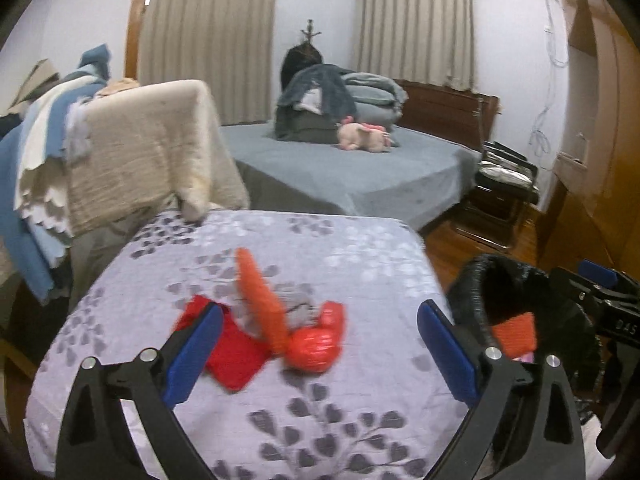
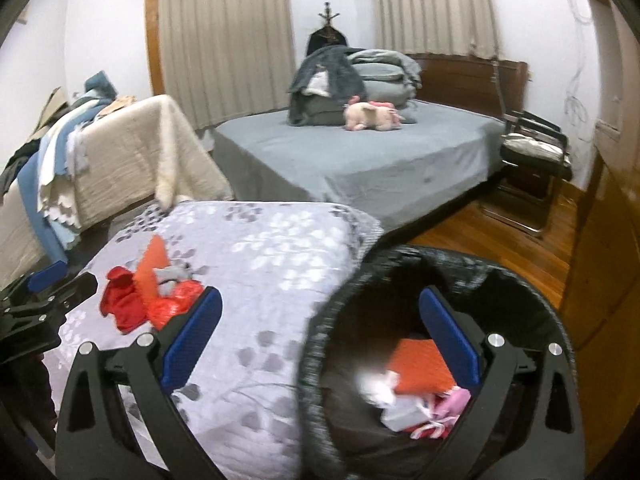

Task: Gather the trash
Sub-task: 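Move both tools back over the remaining items on the table, then grasp the red plastic bag with the right tool while the left tool grasps the red cloth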

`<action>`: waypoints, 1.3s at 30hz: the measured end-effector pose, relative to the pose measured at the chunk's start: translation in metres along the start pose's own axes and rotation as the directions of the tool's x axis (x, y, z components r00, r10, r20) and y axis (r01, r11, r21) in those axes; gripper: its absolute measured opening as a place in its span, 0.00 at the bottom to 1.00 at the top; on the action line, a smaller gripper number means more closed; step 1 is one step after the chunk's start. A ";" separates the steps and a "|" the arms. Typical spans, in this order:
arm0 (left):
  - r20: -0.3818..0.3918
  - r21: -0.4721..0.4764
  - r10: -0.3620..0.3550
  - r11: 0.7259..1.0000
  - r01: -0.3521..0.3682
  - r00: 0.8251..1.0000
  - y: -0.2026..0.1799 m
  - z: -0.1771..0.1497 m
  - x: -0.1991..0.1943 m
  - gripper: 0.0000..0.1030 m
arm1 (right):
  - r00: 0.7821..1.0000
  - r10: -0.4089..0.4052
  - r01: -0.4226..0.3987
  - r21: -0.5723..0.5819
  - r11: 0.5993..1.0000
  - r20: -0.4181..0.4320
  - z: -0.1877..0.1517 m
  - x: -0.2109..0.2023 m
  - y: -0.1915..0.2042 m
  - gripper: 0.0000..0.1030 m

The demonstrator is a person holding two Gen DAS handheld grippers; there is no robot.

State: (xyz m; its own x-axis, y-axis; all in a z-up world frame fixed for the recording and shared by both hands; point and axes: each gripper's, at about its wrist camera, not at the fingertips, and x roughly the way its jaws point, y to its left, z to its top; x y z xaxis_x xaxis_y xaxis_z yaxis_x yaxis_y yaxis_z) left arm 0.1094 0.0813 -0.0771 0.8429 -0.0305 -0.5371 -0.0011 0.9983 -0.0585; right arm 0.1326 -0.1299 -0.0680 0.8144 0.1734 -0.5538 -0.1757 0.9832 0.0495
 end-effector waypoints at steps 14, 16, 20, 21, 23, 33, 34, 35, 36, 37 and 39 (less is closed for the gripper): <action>-0.039 -0.023 0.106 0.994 -0.107 0.994 0.070 -0.021 0.014 0.93 | 0.993 0.076 -0.080 -0.039 0.996 -0.085 -0.012 0.065 0.074 0.94; -0.045 -0.030 0.113 0.993 -0.115 0.993 0.078 -0.024 0.018 0.93 | 0.991 0.085 -0.090 -0.043 0.995 -0.106 -0.017 0.077 0.083 0.94; -0.067 -0.038 0.133 0.990 -0.136 0.989 0.096 -0.031 0.027 0.93 | 0.985 0.096 -0.106 -0.060 0.993 -0.146 -0.026 0.096 0.102 0.94; -0.071 -0.039 0.137 0.989 -0.140 0.988 0.099 -0.032 0.029 0.93 | 0.983 0.099 -0.110 -0.063 0.992 -0.153 -0.028 0.099 0.105 0.94; -0.079 -0.042 0.143 0.988 -0.147 0.986 0.106 -0.034 0.032 0.93 | 0.980 0.104 -0.118 -0.073 0.990 -0.170 -0.031 0.106 0.113 0.94; -0.114 -0.057 0.147 0.986 -0.154 0.983 0.125 -0.041 0.051 0.93 | 0.966 0.107 -0.136 -0.112 0.984 -0.237 -0.041 0.138 0.144 0.93; -0.117 -0.059 0.146 0.986 -0.154 0.982 0.126 -0.041 0.053 0.93 | 0.963 0.109 -0.141 -0.116 0.983 -0.245 -0.042 0.141 0.147 0.93; -0.119 -0.061 0.146 0.986 -0.154 0.982 0.127 -0.041 0.054 0.93 | 0.962 0.108 -0.142 -0.122 0.982 -0.251 -0.042 0.143 0.150 0.93; -0.122 -0.063 0.146 0.986 -0.154 0.982 0.127 -0.042 0.056 0.93 | 0.960 0.106 -0.143 -0.131 0.981 -0.259 -0.043 0.146 0.153 0.93; -0.124 -0.065 0.145 0.986 -0.153 0.982 0.128 -0.041 0.057 0.93 | 0.959 0.104 -0.144 -0.138 0.980 -0.263 -0.044 0.148 0.155 0.93; -0.128 -0.068 0.141 0.986 -0.151 0.982 0.129 -0.041 0.060 0.93 | 0.957 0.098 -0.144 -0.152 0.978 -0.274 -0.046 0.152 0.158 0.93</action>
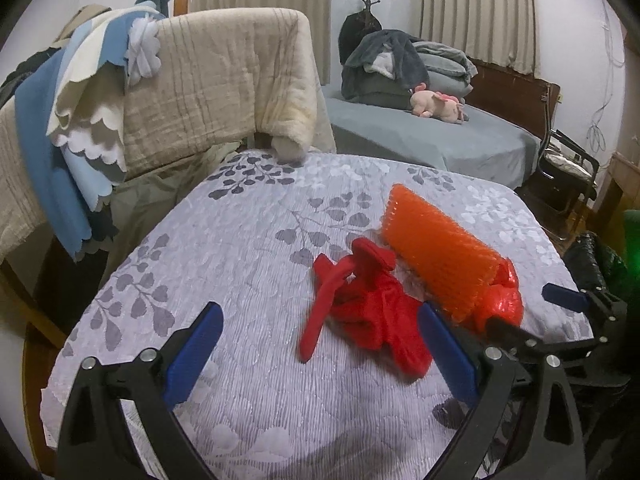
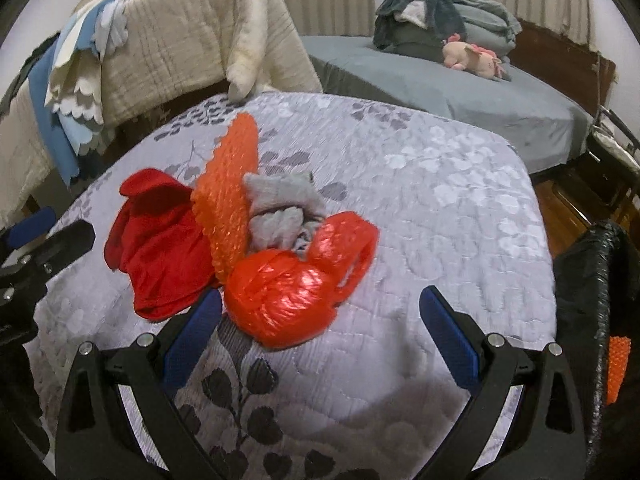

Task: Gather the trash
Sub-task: 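Grasp the red plastic bag with the right tool while the left tool grasps the red cloth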

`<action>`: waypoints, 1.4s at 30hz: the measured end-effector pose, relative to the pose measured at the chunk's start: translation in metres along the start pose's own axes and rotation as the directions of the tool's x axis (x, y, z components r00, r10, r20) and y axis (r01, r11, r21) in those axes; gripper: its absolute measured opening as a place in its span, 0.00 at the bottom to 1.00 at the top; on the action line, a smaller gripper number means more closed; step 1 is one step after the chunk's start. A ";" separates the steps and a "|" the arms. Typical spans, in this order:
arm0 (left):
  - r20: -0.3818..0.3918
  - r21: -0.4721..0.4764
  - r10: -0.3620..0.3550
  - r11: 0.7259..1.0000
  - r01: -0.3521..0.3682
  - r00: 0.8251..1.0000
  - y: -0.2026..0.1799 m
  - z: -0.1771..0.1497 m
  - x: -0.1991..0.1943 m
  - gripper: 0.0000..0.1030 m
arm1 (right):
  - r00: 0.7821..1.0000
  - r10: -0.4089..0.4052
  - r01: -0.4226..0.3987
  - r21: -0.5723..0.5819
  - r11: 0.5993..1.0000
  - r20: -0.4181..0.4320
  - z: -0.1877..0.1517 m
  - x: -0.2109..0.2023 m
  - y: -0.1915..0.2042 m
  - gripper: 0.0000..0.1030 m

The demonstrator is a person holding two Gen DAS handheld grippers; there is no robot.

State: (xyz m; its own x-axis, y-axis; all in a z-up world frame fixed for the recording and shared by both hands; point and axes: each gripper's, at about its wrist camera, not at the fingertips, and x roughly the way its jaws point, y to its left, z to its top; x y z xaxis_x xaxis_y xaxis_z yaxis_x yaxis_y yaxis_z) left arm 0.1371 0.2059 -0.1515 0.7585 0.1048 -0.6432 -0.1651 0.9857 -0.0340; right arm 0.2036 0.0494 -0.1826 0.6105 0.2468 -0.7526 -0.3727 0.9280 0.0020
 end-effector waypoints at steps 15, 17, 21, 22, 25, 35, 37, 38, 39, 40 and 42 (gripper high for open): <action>-0.025 0.002 -0.021 1.000 0.021 0.999 -0.008 -0.002 0.012 0.93 | 0.996 -0.092 0.092 0.039 0.995 -0.007 -0.006 -0.015 -0.054 0.94; -0.030 0.003 -0.025 1.000 0.026 0.999 -0.010 -0.002 0.014 0.93 | 0.997 -0.071 0.070 0.050 0.996 0.010 -0.003 -0.018 -0.055 0.94; -0.044 0.009 -0.028 1.000 0.028 0.999 -0.015 -0.003 0.021 0.93 | 0.999 -0.030 0.028 0.062 0.998 0.026 0.003 -0.013 -0.050 0.93; -0.045 0.010 -0.028 1.000 0.028 0.999 -0.016 -0.002 0.022 0.93 | 0.999 -0.027 0.025 0.062 0.998 0.028 0.005 -0.011 -0.048 0.93; -0.049 0.011 -0.026 1.000 0.026 0.998 -0.017 -0.001 0.026 0.93 | 0.999 -0.018 0.016 0.055 0.998 0.034 0.008 -0.003 -0.042 0.93; -0.099 -0.005 -0.043 0.999 0.042 0.994 -0.014 0.002 0.054 0.93 | 0.999 0.036 -0.035 0.057 0.998 -0.020 0.007 0.013 -0.040 0.68; -0.111 -0.004 -0.047 0.999 0.047 0.993 -0.015 0.002 0.059 0.93 | 0.998 0.047 -0.046 0.048 0.998 -0.035 0.006 0.015 -0.040 0.54; -0.119 -0.004 -0.051 0.999 0.050 0.992 -0.016 0.002 0.062 0.93 | 0.998 0.058 -0.057 0.046 0.997 -0.038 0.006 0.016 -0.040 0.45; -0.126 -0.004 -0.054 0.999 0.054 0.991 -0.016 0.002 0.064 0.92 | 0.998 0.056 -0.054 0.048 0.997 -0.034 0.006 0.014 -0.041 0.45; -0.137 -0.005 -0.060 0.998 0.060 0.989 -0.017 0.001 0.066 0.91 | 0.998 0.048 -0.046 0.048 0.998 -0.028 0.005 0.013 -0.042 0.44; -0.163 -0.006 -0.076 0.997 0.076 0.984 -0.019 0.000 0.072 0.89 | 1.000 0.021 -0.021 0.047 0.999 -0.017 0.005 0.010 -0.044 0.43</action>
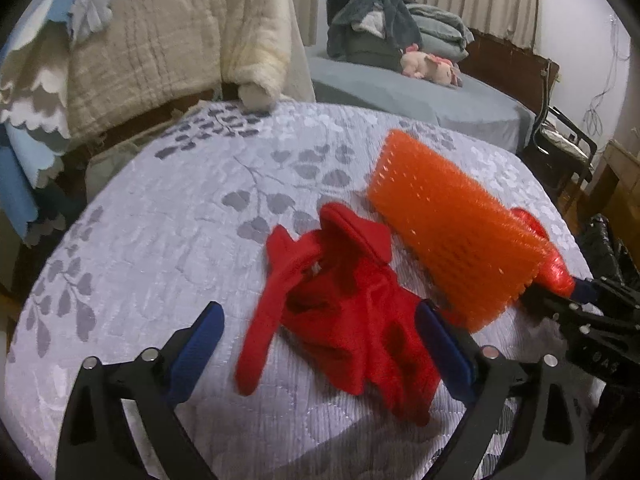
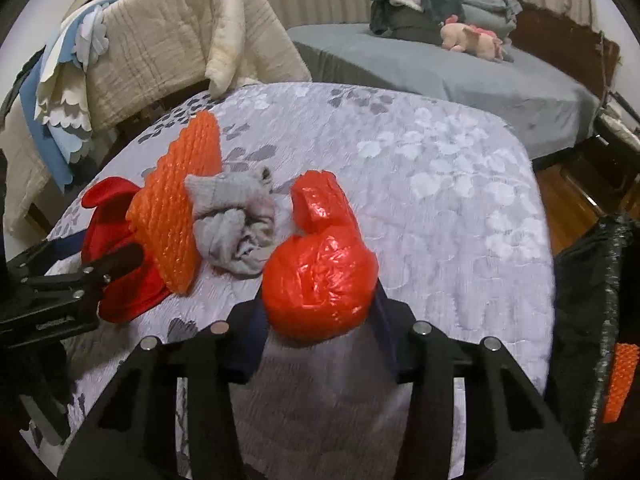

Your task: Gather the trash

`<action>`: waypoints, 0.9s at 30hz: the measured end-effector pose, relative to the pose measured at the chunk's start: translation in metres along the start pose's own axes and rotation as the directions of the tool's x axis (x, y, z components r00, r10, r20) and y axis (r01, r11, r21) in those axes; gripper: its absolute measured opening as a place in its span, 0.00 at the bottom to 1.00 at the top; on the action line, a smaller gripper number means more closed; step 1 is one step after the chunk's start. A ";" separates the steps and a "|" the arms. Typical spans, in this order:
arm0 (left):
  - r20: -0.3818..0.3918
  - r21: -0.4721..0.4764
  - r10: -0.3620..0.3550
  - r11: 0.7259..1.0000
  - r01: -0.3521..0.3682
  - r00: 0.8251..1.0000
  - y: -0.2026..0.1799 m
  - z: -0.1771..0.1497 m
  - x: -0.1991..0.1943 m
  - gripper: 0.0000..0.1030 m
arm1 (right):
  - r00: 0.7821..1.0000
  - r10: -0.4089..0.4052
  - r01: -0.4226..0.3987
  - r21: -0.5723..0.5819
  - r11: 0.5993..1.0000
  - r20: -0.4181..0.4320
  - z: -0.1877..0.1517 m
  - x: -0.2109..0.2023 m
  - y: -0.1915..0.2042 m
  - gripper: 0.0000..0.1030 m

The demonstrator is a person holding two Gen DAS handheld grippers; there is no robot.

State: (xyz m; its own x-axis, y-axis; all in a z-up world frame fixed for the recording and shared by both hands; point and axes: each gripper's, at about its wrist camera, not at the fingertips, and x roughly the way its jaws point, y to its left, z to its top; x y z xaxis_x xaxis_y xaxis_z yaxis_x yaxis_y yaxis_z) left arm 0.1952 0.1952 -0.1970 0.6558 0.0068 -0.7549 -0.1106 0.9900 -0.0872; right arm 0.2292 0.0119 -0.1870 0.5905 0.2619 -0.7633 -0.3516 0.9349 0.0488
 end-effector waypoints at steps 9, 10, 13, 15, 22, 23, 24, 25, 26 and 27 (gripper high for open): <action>-0.027 0.007 -0.038 0.999 0.038 0.999 -0.007 0.002 0.009 0.61 | 1.000 -0.016 0.016 0.019 1.000 -0.012 0.001 0.006 -0.007 0.51; -0.023 0.003 -0.032 0.999 0.032 0.999 -0.008 0.002 0.009 0.56 | 1.000 -0.014 0.015 0.019 1.000 -0.013 0.001 0.007 -0.007 0.51; -0.009 -0.037 -0.039 0.999 0.039 0.999 -0.001 0.004 0.007 0.31 | 1.000 -0.002 0.003 0.019 1.000 -0.015 0.001 0.006 -0.008 0.47; -0.006 -0.055 -0.046 0.997 0.046 0.999 0.001 0.005 0.006 0.21 | 1.000 0.002 -0.002 0.024 1.000 -0.014 0.001 0.005 -0.008 0.44; 0.046 -0.056 -0.037 0.998 0.040 0.998 -0.006 0.005 -0.015 0.13 | 1.000 0.019 -0.019 0.018 1.000 0.022 0.005 -0.015 -0.010 0.41; 0.059 -0.049 -0.031 0.998 0.034 0.998 -0.007 0.006 -0.021 0.13 | 0.999 0.021 -0.022 0.017 1.000 0.030 0.006 -0.019 -0.011 0.41; 0.070 -0.045 -0.027 0.999 0.030 0.997 -0.008 0.008 -0.025 0.13 | 0.999 0.023 -0.024 0.017 1.000 0.037 0.007 -0.023 -0.011 0.41; 0.082 -0.040 -0.023 0.999 0.026 0.996 -0.009 0.009 -0.031 0.13 | 0.999 0.028 -0.029 0.020 0.999 0.045 0.008 -0.028 -0.011 0.41; 0.094 -0.035 -0.018 0.999 0.021 0.995 -0.010 0.009 -0.037 0.13 | 0.998 0.033 -0.035 0.023 0.999 0.051 0.010 -0.032 -0.011 0.41; 0.110 -0.028 -0.014 0.999 0.017 0.994 -0.011 0.010 -0.044 0.13 | 0.998 0.038 -0.039 0.026 0.999 0.055 0.010 -0.036 -0.011 0.41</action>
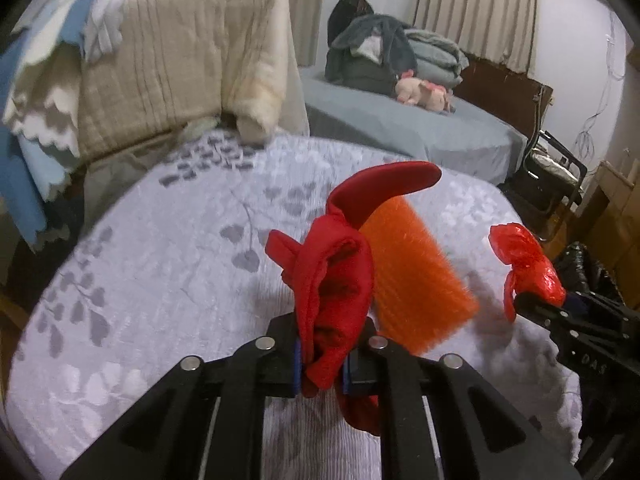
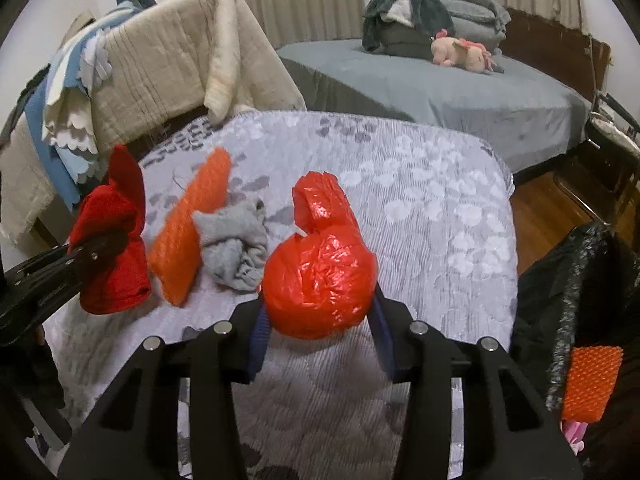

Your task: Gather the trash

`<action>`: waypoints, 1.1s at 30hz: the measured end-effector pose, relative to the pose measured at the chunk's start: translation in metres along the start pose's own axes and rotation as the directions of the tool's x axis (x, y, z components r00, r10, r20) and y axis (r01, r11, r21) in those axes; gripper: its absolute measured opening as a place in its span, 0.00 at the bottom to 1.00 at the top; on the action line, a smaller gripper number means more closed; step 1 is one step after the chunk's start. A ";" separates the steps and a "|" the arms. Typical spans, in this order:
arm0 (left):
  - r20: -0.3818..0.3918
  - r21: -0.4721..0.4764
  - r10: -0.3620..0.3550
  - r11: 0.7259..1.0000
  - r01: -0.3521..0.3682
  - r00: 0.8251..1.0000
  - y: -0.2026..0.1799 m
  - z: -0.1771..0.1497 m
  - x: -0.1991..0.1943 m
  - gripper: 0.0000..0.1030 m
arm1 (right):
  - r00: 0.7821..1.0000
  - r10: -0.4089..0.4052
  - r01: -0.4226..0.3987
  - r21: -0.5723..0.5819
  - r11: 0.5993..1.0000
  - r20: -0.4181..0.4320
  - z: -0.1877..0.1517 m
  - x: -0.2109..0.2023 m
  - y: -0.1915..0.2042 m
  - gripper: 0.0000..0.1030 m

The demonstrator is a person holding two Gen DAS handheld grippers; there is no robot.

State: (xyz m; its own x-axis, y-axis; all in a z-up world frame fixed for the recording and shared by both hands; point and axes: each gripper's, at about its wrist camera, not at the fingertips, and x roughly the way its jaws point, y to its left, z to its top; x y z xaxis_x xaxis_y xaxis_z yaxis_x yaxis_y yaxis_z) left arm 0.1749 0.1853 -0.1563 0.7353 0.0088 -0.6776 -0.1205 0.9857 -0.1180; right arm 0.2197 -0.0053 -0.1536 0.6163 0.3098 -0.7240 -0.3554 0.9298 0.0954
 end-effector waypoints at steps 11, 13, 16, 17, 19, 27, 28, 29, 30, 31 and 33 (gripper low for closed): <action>0.066 0.029 -0.015 1.000 0.013 0.998 -0.017 0.011 -0.052 0.13 | 0.998 0.023 -0.022 -0.006 1.000 0.065 0.005 -0.052 0.005 0.41; 0.071 0.031 -0.022 0.999 0.020 0.997 -0.021 0.011 -0.058 0.13 | 0.997 0.023 -0.023 -0.010 1.000 0.078 0.006 -0.061 0.005 0.41; 0.087 0.038 -0.037 0.999 0.034 0.995 -0.028 0.012 -0.069 0.13 | 0.994 0.022 -0.021 -0.010 1.000 0.104 0.007 -0.077 0.004 0.41; 0.094 0.040 -0.045 0.998 0.041 0.995 -0.031 0.013 -0.073 0.13 | 0.993 0.022 -0.021 -0.009 1.000 0.115 0.008 -0.084 0.003 0.41; 0.106 0.044 -0.056 0.998 0.051 0.993 -0.036 0.014 -0.080 0.13 | 0.991 0.020 -0.019 -0.009 1.000 0.133 0.008 -0.095 0.000 0.41; 0.137 0.085 -0.104 0.992 0.093 0.985 -0.069 0.017 -0.103 0.13 | 0.982 0.002 -0.003 0.004 1.000 0.190 0.003 -0.136 -0.016 0.41; 0.140 0.092 -0.112 0.991 0.099 0.984 -0.074 0.017 -0.106 0.13 | 0.981 -0.002 0.000 0.008 1.000 0.194 0.002 -0.139 -0.018 0.41; 0.142 0.099 -0.118 0.990 0.105 0.983 -0.078 0.017 -0.108 0.13 | 0.980 -0.007 0.004 0.011 1.000 0.198 0.001 -0.143 -0.020 0.41; 0.144 0.104 -0.124 0.989 0.110 0.982 -0.082 0.017 -0.110 0.13 | 0.979 -0.012 0.009 0.015 1.000 0.202 0.000 -0.147 -0.023 0.41; 0.145 0.109 -0.130 0.987 0.115 0.981 -0.086 0.017 -0.112 0.13 | 0.979 -0.018 0.014 0.021 1.000 0.205 -0.002 -0.151 -0.027 0.41; 0.146 0.119 -0.146 0.985 0.129 0.979 -0.094 0.016 -0.115 0.13 | 0.977 -0.031 0.024 0.034 0.999 0.212 -0.006 -0.160 -0.035 0.41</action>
State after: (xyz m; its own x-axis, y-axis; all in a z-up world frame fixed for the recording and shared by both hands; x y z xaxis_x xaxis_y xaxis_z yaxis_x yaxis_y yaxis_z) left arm 0.1124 0.0943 -0.0551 0.8345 -0.1102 -0.5399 0.0552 0.9916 -0.1171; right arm 0.1297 -0.0887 -0.0455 0.7617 0.3163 -0.5655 -0.3162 0.9432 0.1016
